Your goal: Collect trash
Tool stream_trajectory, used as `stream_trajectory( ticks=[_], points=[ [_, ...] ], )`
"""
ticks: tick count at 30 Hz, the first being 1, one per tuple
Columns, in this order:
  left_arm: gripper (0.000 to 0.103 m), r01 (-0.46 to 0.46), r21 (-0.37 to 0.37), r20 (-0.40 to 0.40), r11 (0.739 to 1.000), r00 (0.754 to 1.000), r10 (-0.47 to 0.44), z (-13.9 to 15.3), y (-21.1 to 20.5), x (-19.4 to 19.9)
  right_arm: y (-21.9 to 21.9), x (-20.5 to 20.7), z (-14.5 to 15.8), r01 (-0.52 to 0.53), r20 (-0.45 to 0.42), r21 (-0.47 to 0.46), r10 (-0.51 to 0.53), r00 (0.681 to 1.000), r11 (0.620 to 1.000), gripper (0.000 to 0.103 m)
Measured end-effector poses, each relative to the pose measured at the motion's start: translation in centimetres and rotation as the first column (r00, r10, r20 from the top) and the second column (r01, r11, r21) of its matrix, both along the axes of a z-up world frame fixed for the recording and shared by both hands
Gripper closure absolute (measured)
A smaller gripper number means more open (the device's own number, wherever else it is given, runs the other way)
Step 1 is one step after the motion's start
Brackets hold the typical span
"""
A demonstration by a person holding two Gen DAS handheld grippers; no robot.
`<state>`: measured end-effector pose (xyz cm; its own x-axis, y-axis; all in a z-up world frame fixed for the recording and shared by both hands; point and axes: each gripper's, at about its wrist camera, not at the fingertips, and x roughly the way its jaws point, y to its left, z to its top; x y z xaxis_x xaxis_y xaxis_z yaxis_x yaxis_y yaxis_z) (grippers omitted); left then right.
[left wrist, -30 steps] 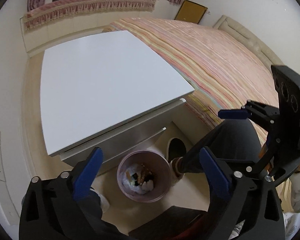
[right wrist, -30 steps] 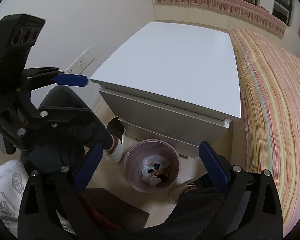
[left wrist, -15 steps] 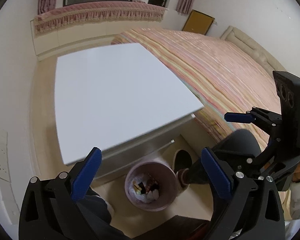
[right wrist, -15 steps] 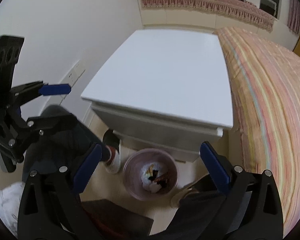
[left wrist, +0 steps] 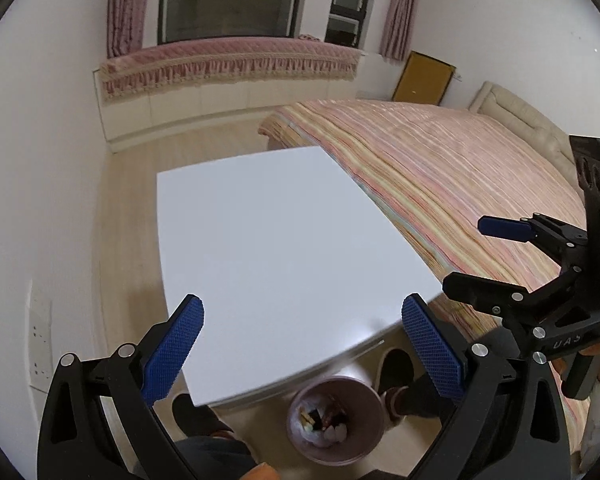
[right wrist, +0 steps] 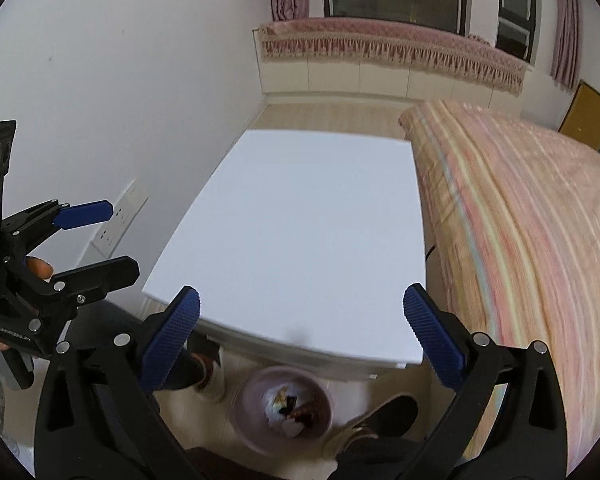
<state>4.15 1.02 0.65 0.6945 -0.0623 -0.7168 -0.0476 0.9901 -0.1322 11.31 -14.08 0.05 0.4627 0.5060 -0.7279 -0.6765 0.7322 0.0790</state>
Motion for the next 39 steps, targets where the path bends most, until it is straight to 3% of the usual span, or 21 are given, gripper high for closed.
stream_trajectory(
  ticks=[11,39],
  points=[
    [0.006,0.005,-0.001,-0.007,1.0,1.0,-0.005,0.5,0.4,1.4,0.2,0.9,1.1,-0.008,0.023,0.026,0.007,1.0,1.0,0.003],
    [0.006,-0.035,0.022,0.007,0.999,0.999,0.035,1.3,0.1,0.9,0.1,1.0,0.7,-0.005,0.024,0.012,0.005,1.0,1.0,0.003]
  ],
)
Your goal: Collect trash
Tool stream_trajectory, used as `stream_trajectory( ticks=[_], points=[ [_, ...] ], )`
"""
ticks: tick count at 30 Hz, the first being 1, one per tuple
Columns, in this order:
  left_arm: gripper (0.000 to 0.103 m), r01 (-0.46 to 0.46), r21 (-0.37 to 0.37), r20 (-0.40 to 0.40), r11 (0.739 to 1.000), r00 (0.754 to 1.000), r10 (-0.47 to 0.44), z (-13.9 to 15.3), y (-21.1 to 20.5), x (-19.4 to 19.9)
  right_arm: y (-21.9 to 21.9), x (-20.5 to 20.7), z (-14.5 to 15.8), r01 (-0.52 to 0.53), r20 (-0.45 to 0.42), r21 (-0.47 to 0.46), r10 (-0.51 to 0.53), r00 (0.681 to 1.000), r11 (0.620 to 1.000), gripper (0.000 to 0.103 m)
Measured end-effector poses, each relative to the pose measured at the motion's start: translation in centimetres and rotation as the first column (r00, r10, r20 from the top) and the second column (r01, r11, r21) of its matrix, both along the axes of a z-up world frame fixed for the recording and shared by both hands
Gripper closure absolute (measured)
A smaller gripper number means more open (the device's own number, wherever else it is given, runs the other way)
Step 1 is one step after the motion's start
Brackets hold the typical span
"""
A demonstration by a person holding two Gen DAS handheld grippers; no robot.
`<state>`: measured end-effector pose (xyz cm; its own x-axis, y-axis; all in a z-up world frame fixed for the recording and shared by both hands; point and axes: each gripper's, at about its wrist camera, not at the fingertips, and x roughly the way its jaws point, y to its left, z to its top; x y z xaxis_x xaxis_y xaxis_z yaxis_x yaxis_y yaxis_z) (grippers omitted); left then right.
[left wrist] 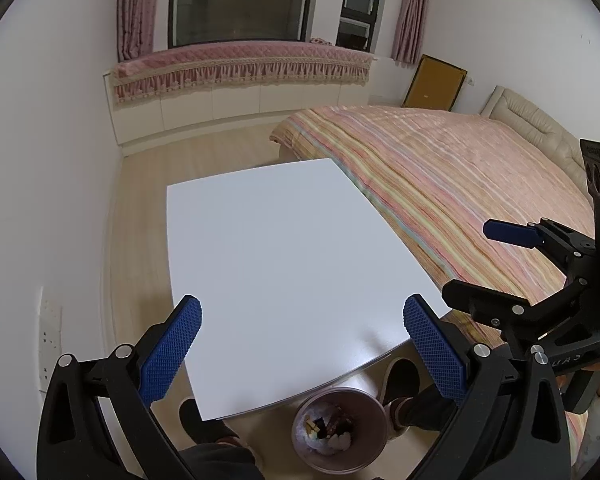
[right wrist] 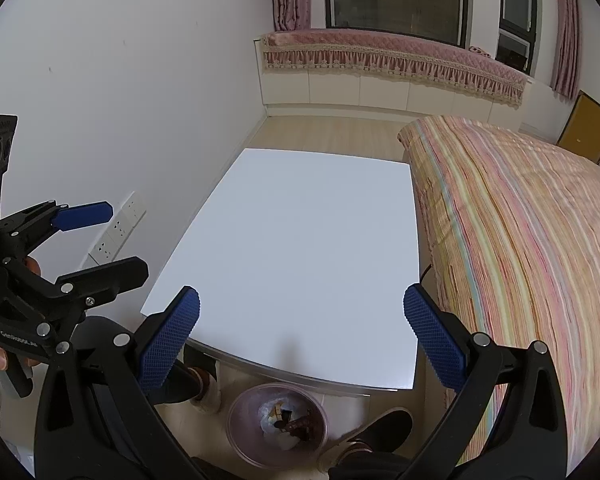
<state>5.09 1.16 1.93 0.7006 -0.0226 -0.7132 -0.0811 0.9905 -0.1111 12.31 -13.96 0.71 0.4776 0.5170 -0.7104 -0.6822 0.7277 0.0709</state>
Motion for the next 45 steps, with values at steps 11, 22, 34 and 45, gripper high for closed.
stream_trajectory(
  ticks=[11,22,34,45],
  points=[
    [0.006,-0.002,0.006,0.0,1.0,1.0,0.002,0.05,0.0,0.01,-0.02,-0.09,-0.03,-0.003,0.001,-0.002,0.003,1.0,1.0,0.003],
    [0.006,0.002,0.012,-0.007,1.0,1.0,-0.002,0.43,-0.11,0.11,0.04,-0.14,-0.07,-0.001,-0.001,-0.005,0.001,1.0,1.0,0.003],
    [0.006,0.002,0.01,-0.009,1.0,1.0,-0.002,0.33,-0.17,0.14,-0.18,-0.08,-0.27,0.002,-0.01,-0.009,-0.003,1.0,1.0,0.003],
    [0.006,0.001,0.007,-0.008,1.0,1.0,-0.001,-0.02,-0.28,0.12,-0.2,-0.05,-0.27,0.003,-0.01,-0.01,-0.003,1.0,1.0,0.003]
  ],
)
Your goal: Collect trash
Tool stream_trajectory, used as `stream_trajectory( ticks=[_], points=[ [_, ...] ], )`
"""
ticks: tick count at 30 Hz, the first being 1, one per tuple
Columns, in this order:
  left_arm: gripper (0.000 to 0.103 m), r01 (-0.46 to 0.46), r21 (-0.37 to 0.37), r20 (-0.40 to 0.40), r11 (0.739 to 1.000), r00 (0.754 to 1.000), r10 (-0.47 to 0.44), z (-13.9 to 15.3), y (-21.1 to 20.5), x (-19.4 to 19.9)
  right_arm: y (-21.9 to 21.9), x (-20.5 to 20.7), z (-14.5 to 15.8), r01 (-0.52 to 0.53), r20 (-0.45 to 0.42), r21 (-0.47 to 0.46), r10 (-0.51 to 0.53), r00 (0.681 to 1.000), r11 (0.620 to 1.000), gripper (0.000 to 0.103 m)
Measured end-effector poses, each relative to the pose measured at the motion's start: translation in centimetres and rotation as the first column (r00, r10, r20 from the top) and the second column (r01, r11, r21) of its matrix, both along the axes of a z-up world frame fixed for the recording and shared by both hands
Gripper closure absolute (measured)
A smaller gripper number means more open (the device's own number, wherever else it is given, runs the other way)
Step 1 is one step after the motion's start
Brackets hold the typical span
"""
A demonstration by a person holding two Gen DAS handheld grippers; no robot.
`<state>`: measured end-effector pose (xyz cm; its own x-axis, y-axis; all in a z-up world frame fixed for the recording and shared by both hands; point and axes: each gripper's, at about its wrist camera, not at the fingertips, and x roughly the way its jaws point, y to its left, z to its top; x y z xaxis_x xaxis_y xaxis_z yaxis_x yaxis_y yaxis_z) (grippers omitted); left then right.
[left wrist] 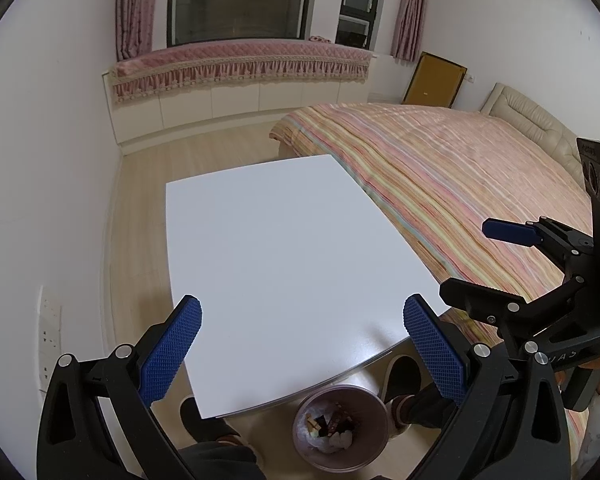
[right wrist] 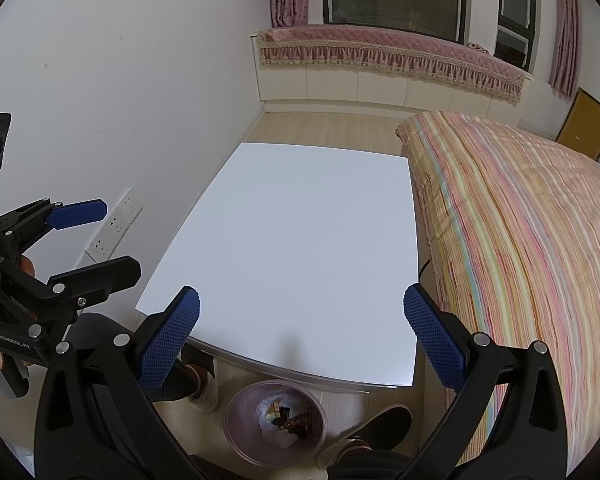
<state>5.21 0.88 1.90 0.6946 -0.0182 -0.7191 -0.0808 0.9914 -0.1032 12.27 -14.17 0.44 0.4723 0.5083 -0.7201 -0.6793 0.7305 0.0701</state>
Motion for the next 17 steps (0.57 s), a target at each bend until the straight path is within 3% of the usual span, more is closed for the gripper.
stream_trajectory(
  ticks=[17],
  points=[
    [0.006,-0.015,-0.011,-0.009,1.0,1.0,0.015,-0.51,0.15,0.18,-0.19,0.44,0.13,0.011,-0.002,-0.004,-0.011,1.0,1.0,0.003]
  ],
)
